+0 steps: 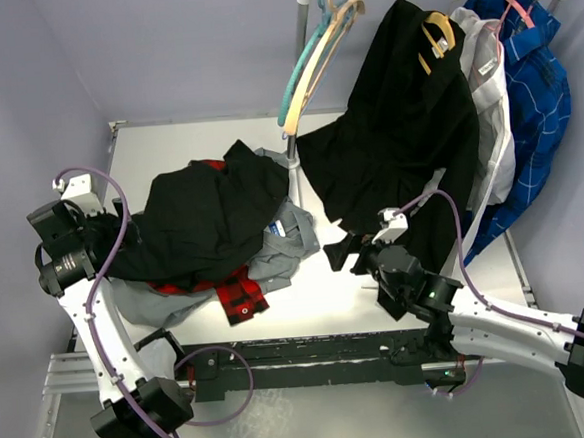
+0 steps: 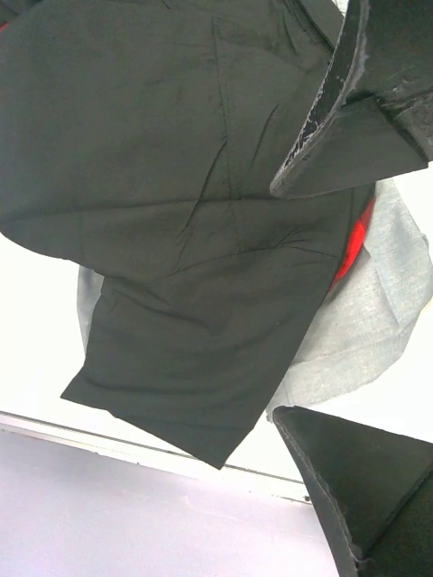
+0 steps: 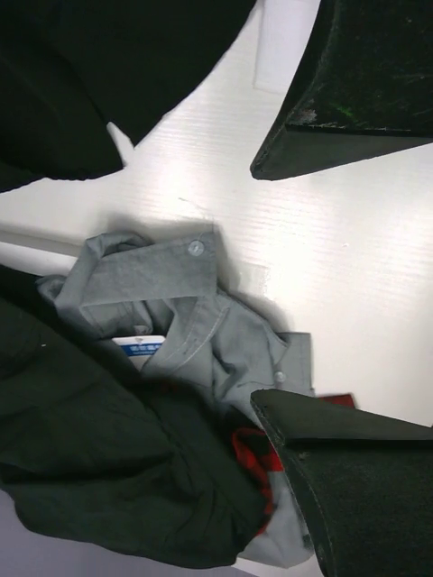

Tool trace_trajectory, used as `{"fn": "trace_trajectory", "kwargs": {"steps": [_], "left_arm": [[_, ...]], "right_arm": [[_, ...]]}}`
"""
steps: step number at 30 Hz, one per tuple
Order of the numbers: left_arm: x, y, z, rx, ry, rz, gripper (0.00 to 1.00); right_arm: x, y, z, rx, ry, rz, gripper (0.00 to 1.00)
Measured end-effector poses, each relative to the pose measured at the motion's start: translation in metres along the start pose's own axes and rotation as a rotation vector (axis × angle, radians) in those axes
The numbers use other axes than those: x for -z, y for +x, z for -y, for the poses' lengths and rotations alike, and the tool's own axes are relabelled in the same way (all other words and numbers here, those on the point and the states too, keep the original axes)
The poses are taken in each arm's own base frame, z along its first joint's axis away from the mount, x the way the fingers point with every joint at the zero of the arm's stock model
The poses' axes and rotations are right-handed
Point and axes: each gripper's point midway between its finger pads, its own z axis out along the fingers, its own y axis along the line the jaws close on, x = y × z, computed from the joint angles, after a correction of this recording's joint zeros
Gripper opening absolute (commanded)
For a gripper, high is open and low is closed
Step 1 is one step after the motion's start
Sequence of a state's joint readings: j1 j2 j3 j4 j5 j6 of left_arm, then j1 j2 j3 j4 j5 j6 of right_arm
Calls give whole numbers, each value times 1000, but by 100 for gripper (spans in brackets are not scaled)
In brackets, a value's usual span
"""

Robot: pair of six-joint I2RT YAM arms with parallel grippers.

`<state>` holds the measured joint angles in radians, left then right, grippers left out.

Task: Place the shirt on the hanger

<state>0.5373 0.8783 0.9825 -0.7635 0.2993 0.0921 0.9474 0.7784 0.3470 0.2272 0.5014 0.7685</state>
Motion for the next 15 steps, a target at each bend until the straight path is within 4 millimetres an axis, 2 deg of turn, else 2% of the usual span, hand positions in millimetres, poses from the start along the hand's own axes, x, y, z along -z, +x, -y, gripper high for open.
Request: {"fn": "trace_trajectory", "kwargs": {"steps": [5,9,12,15], "left_arm": [[2,-1,0,-5,0,9,99],[8,-5,7,-32,37,39,99],[18,-9,22,-86,110,80,99],[31,-9,45,-193,255,74,99]], "right_arm": [[8,27,6,-6,-82,-47,99],[16,45,1,11,-184,-85,100],[17,46,-8,35,-240,-92,100],[15,55,-16,68,-283,-132,100]]}}
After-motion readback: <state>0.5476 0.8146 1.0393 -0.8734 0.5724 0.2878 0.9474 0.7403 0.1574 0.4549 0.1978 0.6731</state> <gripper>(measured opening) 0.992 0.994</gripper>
